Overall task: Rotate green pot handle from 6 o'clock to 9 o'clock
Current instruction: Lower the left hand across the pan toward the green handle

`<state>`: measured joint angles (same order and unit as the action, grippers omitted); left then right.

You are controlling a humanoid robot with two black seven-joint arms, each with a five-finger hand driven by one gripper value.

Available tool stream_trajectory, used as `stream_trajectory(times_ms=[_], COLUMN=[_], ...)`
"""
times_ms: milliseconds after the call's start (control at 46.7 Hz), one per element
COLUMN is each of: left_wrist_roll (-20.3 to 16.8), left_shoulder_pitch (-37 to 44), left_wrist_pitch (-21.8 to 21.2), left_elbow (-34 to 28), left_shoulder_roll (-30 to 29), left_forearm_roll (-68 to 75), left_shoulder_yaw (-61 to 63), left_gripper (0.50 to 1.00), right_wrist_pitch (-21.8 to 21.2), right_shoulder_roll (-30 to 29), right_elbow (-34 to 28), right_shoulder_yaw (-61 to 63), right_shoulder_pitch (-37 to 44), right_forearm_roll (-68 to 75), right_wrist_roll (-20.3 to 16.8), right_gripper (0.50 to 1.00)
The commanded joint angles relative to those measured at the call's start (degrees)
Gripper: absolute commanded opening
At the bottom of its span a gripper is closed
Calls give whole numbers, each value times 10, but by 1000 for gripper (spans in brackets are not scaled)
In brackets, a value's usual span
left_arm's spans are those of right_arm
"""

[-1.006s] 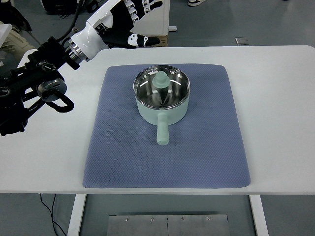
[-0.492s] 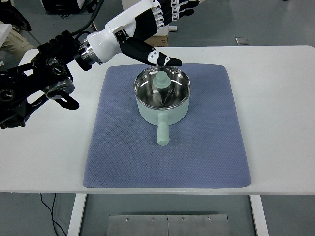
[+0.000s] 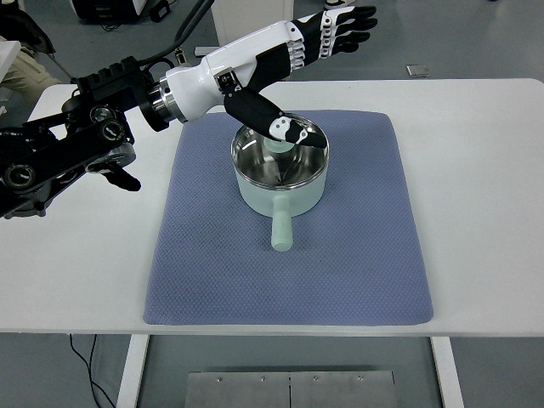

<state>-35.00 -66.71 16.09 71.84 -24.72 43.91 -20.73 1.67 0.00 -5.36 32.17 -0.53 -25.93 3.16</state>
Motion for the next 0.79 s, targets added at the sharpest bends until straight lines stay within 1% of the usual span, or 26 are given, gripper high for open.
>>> stream_trajectory(times_ms=[0,321,599,770], left_wrist_roll=[0,0,0,0], left_shoulder_pitch=[0,0,4,1], left_wrist_pitch=[0,0,0,1], left_elbow=[7,8,8,8], left_shoulder_roll=[1,18,42,48], left_forearm_roll=[14,46,144,162], left_shoulder_yaw=[0,1,2,24], left_gripper=[1000,1000,1000,1000], right_wrist_pitch=[0,0,0,0], right_shoulder_roll=[0,0,0,0], right_elbow=[0,0,0,0], right_shoulder_yaw=[0,0,0,0], right_shoulder_pitch=[0,0,0,0], right_forearm_roll=[0,0,0,0], right_wrist_roll=[0,0,0,0], right_gripper=[1000,1000,1000,1000])
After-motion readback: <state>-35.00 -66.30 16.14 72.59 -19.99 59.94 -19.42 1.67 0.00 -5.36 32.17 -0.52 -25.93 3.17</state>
